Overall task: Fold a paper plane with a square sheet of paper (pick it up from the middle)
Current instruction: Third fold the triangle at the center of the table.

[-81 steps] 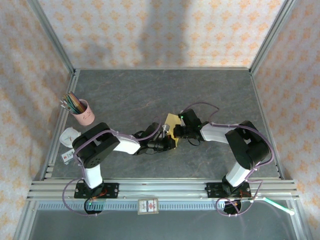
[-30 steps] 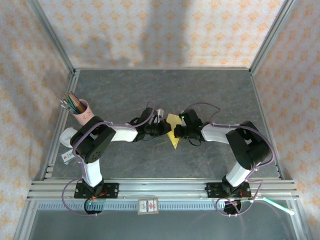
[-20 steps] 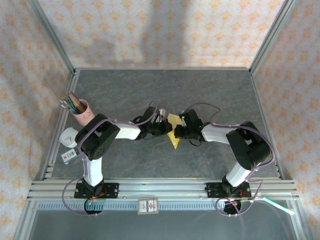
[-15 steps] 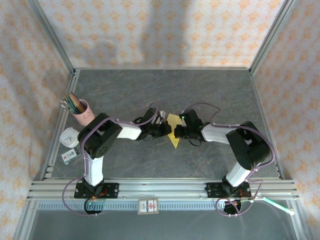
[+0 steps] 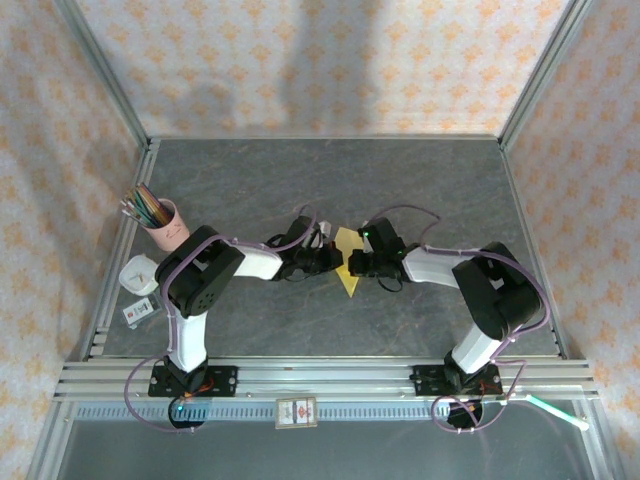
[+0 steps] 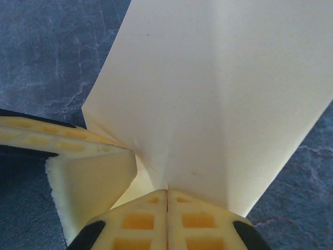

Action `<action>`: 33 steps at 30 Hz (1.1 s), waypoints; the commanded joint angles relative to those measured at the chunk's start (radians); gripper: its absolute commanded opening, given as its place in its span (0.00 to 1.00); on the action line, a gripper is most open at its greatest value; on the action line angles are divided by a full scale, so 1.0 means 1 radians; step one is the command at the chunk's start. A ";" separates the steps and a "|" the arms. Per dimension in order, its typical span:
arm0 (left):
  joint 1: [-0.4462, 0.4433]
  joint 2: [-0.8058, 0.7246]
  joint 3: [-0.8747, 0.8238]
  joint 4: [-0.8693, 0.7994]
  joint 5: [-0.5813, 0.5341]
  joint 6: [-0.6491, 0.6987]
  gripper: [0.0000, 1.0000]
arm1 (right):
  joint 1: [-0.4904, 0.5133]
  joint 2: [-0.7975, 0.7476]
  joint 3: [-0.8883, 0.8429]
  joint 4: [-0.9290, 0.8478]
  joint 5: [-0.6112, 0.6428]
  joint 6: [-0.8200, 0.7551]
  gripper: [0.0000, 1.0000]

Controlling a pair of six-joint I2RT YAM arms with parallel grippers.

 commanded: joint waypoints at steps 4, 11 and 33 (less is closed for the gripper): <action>0.008 0.039 -0.068 -0.079 -0.079 0.024 0.05 | -0.009 -0.021 0.080 -0.104 0.022 -0.031 0.17; 0.006 0.052 -0.061 -0.123 -0.120 0.042 0.05 | -0.009 -0.062 0.148 -0.177 0.037 -0.060 0.29; 0.002 0.062 -0.038 -0.133 -0.139 0.040 0.04 | 0.086 -0.067 0.004 0.011 -0.138 -0.013 0.07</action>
